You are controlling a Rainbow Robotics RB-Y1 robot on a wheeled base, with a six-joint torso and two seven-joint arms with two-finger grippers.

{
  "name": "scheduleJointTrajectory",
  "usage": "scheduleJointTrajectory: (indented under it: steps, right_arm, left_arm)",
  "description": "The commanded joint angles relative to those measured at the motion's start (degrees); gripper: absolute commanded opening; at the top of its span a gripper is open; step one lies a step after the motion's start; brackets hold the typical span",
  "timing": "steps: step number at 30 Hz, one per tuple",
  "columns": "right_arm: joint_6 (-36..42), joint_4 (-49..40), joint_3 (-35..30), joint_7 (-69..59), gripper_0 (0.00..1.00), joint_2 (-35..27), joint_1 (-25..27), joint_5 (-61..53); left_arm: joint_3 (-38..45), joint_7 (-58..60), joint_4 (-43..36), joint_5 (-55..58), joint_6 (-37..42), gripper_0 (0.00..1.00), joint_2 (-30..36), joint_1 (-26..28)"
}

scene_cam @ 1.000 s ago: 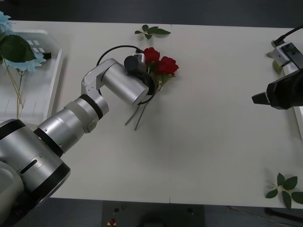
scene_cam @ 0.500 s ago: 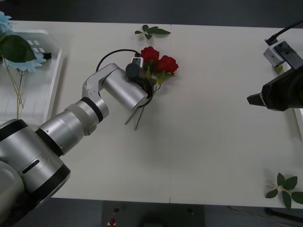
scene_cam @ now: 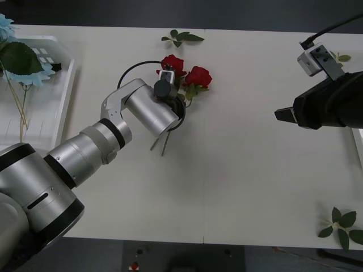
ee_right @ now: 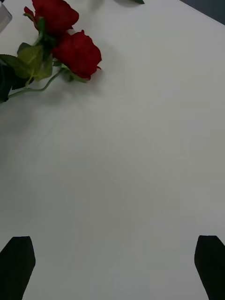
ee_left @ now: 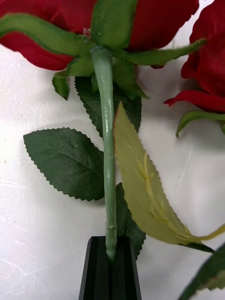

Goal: Put the red flowers into the right box and the blue flowers into the left box

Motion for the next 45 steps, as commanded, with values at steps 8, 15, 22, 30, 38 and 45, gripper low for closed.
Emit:
scheduleJointTrajectory:
  steps: [8, 15, 22, 30, 38, 45]
  right_arm:
    - [-0.21, -1.80, 0.42, 1.32, 1.00, 1.41, -3.97, -1.21]
    - [-0.13, -1.80, 0.42, 1.50, 1.00, 1.41, -3.26, -1.21]
    - [-0.13, -1.72, 0.42, 1.50, 1.00, 1.50, -3.35, -0.86]
    - [-0.65, -2.86, -0.46, 2.20, 1.00, 1.68, -3.79, -0.86]
    - [-4.78, -2.42, -5.38, 9.41, 1.00, 1.68, -3.70, -8.50]
    - [-11.38, 3.47, -9.60, 18.02, 1.00, 0.36, -3.70, -23.79]
  left_arm:
    - [1.79, -4.63, -5.55, 6.99, 2.89, 0.00, 6.87, -2.42]
    - [5.48, -8.68, -19.08, 16.57, 19.14, 0.00, 15.57, -2.33]
    - [12.42, -9.38, -30.33, 20.09, 34.35, 0.00, 20.14, -2.25]
    - [28.95, -17.82, -43.78, 28.18, 44.28, 0.00, 22.69, 2.59]
    - [41.25, -29.68, -51.43, 41.45, 39.54, 0.00, 20.76, 8.83]
    - [51.53, -42.87, -52.75, 56.92, 37.51, 0.00, 14.87, 11.99]
